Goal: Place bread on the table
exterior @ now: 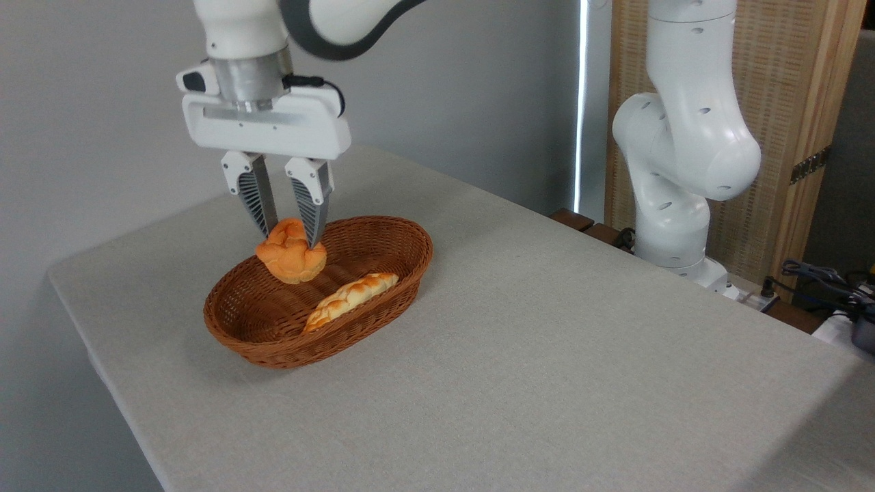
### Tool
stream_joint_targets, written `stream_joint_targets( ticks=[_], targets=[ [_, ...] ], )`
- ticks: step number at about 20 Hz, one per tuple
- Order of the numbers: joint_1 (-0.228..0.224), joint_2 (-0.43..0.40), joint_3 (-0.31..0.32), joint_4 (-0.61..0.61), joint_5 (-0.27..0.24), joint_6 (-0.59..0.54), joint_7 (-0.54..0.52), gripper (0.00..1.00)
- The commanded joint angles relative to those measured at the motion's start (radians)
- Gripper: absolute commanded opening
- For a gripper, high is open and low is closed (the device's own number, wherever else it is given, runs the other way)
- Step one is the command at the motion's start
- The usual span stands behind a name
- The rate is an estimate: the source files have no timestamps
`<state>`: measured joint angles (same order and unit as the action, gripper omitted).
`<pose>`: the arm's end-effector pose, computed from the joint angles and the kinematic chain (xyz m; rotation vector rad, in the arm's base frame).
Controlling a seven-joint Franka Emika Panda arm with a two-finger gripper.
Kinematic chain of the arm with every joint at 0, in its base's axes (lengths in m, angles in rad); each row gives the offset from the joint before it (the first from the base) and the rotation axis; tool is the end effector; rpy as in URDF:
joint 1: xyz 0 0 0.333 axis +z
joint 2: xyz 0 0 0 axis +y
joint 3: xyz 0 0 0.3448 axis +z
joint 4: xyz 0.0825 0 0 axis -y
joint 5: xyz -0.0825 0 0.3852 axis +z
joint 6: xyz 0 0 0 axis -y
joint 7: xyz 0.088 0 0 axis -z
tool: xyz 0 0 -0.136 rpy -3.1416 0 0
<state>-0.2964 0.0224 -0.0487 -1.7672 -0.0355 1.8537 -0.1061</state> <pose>0.5452 -0.1998 0.5428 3.0711 -0.3549 0.0844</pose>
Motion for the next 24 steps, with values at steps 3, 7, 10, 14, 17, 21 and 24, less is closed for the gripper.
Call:
stream_joint_targets(
  ticks=[3, 7, 10, 14, 17, 21, 24],
  targets=[
    [-0.007, -0.05, 0.142, -0.014, 0.009, -0.024, 0.259, 0.62],
    [-0.007, -0.039, 0.208, -0.024, 0.009, -0.047, 0.441, 0.64],
    [-0.006, -0.032, 0.263, -0.061, 0.009, -0.048, 0.595, 0.72],
    [-0.004, 0.008, 0.283, -0.08, 0.009, -0.044, 0.698, 0.82],
    [-0.004, 0.021, 0.312, -0.115, 0.035, -0.042, 0.746, 0.99],
    [-0.003, 0.05, 0.314, -0.135, 0.046, -0.047, 0.779, 1.0],
    [-0.003, 0.06, 0.314, -0.135, 0.046, -0.048, 0.778, 1.0]
  ],
)
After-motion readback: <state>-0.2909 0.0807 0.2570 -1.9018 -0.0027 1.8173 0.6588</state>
